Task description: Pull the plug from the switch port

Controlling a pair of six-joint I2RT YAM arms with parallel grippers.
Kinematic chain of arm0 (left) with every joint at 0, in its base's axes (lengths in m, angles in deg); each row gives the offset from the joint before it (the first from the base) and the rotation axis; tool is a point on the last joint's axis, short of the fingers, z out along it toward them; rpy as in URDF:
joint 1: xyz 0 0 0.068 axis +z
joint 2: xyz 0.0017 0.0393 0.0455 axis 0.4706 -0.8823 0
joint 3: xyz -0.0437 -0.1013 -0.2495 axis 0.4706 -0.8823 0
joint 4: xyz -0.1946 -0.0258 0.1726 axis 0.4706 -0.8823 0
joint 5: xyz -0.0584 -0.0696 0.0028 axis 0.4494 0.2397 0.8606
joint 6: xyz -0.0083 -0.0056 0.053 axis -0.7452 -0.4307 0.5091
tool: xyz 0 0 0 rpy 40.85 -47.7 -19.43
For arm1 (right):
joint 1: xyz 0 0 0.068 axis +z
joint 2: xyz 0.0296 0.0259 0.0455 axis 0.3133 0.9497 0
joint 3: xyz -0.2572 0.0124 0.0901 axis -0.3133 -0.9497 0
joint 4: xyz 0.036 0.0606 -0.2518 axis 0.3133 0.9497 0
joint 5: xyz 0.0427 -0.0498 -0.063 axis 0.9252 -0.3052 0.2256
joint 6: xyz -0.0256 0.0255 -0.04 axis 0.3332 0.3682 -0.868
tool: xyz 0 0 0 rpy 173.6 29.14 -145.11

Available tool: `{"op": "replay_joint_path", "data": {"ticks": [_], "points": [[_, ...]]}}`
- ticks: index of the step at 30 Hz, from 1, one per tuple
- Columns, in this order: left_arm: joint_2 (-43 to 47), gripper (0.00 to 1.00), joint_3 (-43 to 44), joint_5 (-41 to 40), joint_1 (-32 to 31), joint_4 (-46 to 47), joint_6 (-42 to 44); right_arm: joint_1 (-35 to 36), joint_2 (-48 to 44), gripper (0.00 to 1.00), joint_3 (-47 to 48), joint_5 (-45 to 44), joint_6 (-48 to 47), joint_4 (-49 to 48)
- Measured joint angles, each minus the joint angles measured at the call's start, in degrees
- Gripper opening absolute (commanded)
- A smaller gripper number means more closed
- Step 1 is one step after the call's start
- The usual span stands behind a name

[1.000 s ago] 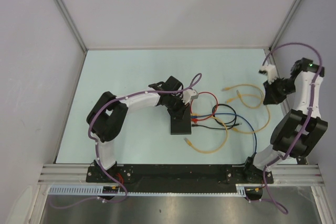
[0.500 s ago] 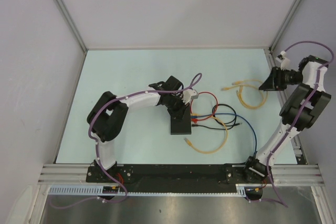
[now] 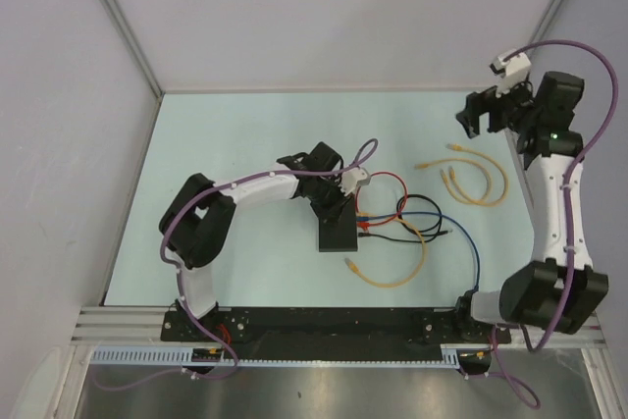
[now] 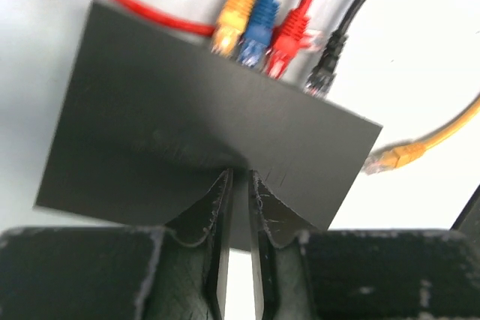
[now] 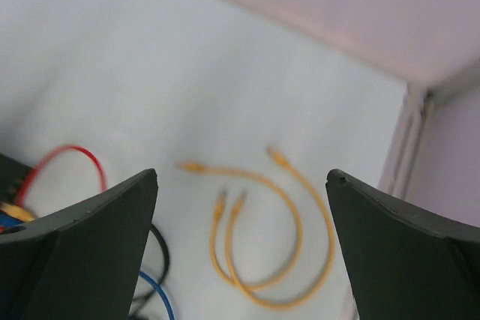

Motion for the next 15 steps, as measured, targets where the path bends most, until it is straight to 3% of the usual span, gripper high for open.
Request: {"op": "replay_joint_path", "data": {"ticks": [3,7,13,15], "points": [[1.5,0.22,-0.4,-1.4,0.8,-0.6,-0.3,6.5,-3.4,0.89,-0.9,4.1,3.3,-6.3],[8.0,0.23,-4.1,-3.0,4.2,0.4,-3.9,13.7,1.6,0.77,-0.9,11.8,6.2,-6.6],[11.0,0.20,-4.6,-2.0,6.9,1.6,-7.4,22.2,17.4,0.78,-3.1,20.2,6.8,3.3],[10.2,0.14,-4.8,-0.5,6.9,2.1,-8.2,24.3,21.4,0.77,-3.7,22.1,7.1,6.5]]}}
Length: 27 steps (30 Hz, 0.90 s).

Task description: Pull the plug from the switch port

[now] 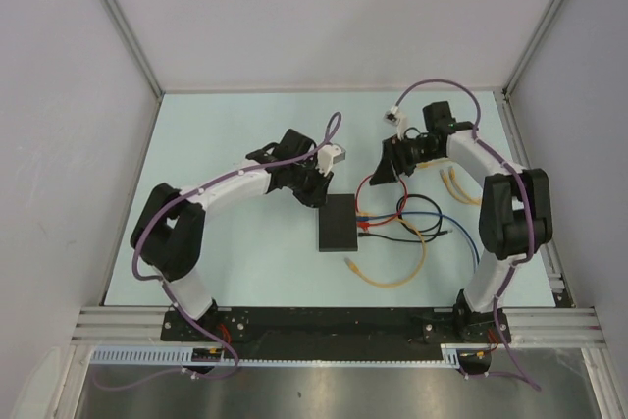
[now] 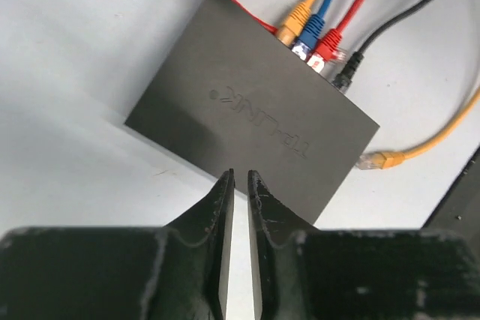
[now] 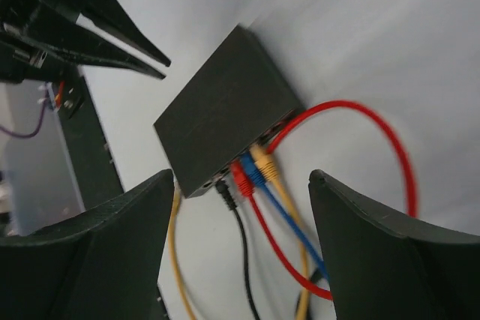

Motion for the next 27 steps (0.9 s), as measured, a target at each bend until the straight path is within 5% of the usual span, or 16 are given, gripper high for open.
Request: {"op": "replay_joint_path", "data": {"ticks": [3,12,27], "points": [[-0.6,0.00,-0.4,2.8,0.0,0.5,-0.3,2.8,2.9,0.71,-0.5,1.0,0.2,3.7],[-0.8,0.02,-1.6,8.8,0.0,0.5,1.9,4.3,12.0,0.53,1.0,3.3,1.7,5.9],[-3.1,0.05,-2.3,7.6,-0.2,0.5,3.4,5.3,27.1,0.43,12.1,5.2,-7.5,18.1]]}}
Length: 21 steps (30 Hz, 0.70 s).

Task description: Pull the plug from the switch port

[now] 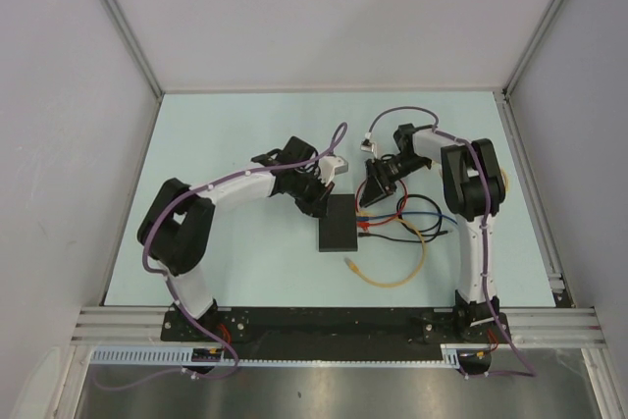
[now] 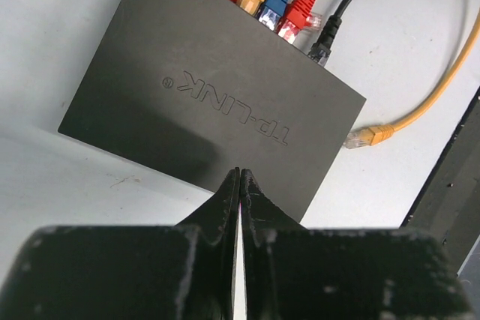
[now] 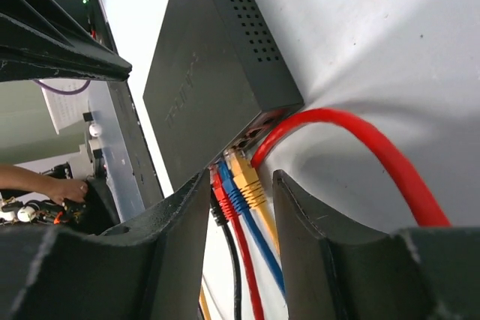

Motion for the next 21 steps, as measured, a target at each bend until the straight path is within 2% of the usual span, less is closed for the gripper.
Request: {"op": "replay_joint_path", "data": {"ticks": [12,21], "points": [[-2.7,0.07,0.0,-1.0,0.0,0.3,0.4,1.1,4.4,0.43,2.6,1.2,-4.5,7.1],[-3.3,0.08,0.0,-1.8,0.0,0.3,0.3,1.3,5.6,0.38,3.6,1.5,-3.2,7.5]]}}
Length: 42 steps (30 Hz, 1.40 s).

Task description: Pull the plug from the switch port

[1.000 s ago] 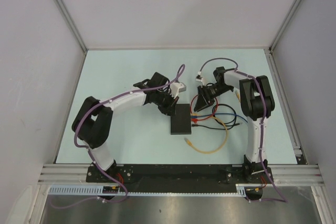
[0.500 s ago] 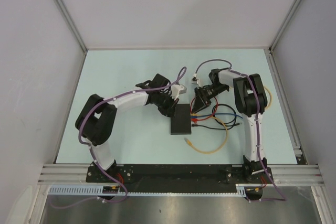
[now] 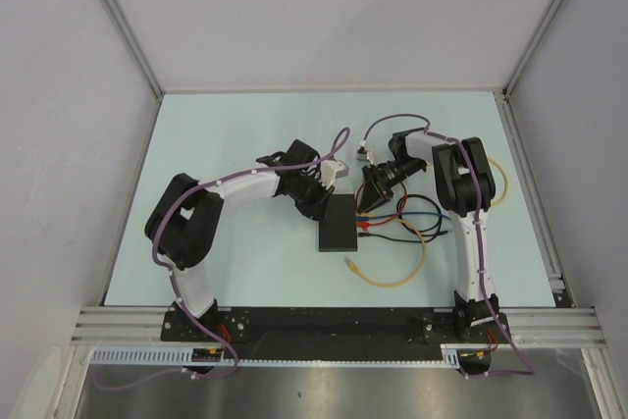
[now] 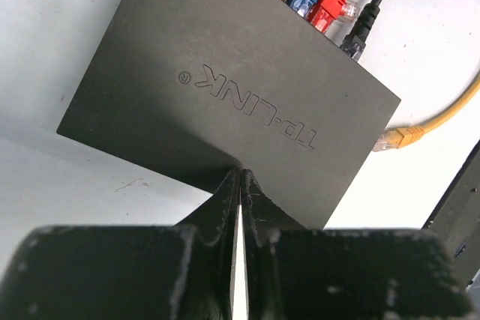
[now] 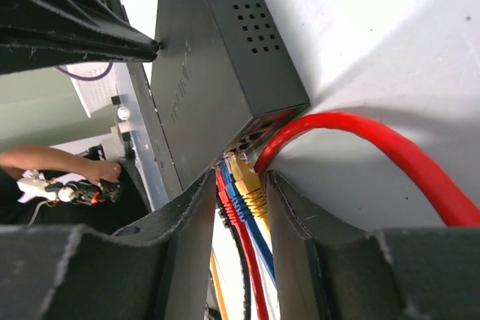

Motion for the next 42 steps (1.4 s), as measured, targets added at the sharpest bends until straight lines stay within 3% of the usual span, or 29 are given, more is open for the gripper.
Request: {"op": "replay_joint_path", "data": {"ticks": [15,25,42], "points": [[-0.3,0.08,0.2,-0.1,0.0,0.4,0.0,1.1,0.9,0.35,1.3,-1.0,2.0,0.3],[-0.7,0.08,0.7,-0.2,-0.1,0.6,0.0,1.4,1.0,0.20,1.7,-3.0,1.9,0.3],[-3.0,0.08,3.6,-0.2,-1.1,0.7,0.0,2.5,1.0,0.09,4.5,-6.5,0.3,2.9]]}}
